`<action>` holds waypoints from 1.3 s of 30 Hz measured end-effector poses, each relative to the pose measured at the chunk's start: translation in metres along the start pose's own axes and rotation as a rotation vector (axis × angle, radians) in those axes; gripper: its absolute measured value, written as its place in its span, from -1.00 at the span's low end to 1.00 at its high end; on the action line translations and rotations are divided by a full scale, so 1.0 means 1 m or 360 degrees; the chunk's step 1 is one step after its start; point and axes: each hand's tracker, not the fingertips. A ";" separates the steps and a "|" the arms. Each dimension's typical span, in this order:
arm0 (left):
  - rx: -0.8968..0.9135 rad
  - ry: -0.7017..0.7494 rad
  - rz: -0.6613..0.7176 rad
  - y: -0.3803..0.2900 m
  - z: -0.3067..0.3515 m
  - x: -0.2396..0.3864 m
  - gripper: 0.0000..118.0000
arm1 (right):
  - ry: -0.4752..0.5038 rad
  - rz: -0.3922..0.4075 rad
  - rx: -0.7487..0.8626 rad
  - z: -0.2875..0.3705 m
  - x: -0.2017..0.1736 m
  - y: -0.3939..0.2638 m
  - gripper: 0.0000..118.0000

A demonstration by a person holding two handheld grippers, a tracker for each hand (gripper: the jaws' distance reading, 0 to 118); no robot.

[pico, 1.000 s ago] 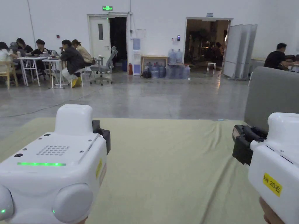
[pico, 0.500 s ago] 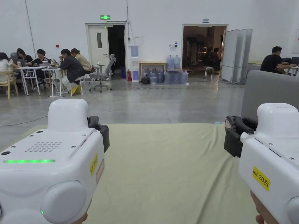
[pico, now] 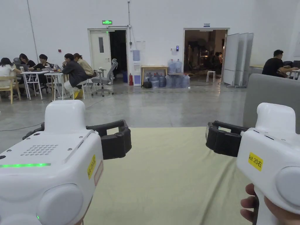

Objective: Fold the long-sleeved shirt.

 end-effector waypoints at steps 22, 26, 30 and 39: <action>-0.0039 -0.0036 -0.0012 0.011 0.006 -0.006 1.00 | 0.0145 0.0229 0.0094 0.020 -0.024 -0.008 1.00; -0.0040 -0.0036 -0.0015 0.010 0.004 -0.007 1.00 | 0.0143 0.0230 0.0092 0.020 -0.026 -0.008 1.00; -0.0038 -0.0041 -0.0023 0.009 0.004 -0.006 1.00 | 0.0152 0.0232 0.0082 0.020 -0.028 -0.010 1.00; -0.0053 -0.0057 -0.0007 0.007 0.003 -0.006 1.00 | 0.0145 0.0239 0.0078 0.019 -0.029 -0.013 1.00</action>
